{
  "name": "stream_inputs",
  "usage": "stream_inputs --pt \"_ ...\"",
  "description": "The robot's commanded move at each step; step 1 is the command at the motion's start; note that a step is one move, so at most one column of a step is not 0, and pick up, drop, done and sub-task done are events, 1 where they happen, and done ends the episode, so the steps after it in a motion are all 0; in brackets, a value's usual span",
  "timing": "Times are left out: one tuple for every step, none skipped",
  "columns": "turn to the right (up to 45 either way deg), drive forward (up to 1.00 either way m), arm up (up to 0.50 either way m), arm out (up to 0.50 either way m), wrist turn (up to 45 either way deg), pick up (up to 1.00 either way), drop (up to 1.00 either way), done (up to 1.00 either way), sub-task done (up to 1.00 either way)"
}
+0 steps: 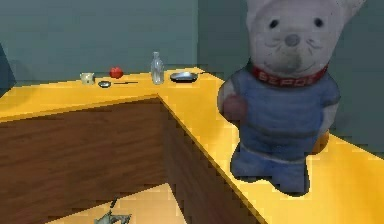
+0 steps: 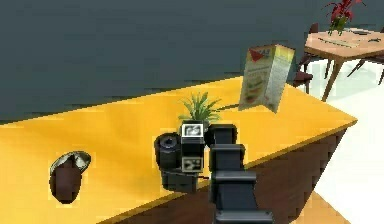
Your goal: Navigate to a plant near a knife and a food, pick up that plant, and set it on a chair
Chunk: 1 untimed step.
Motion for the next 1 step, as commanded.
stream_inputs --pt "0.0 0.0 0.06 0.0 0.0 0.0 0.0 0.0 0.0"
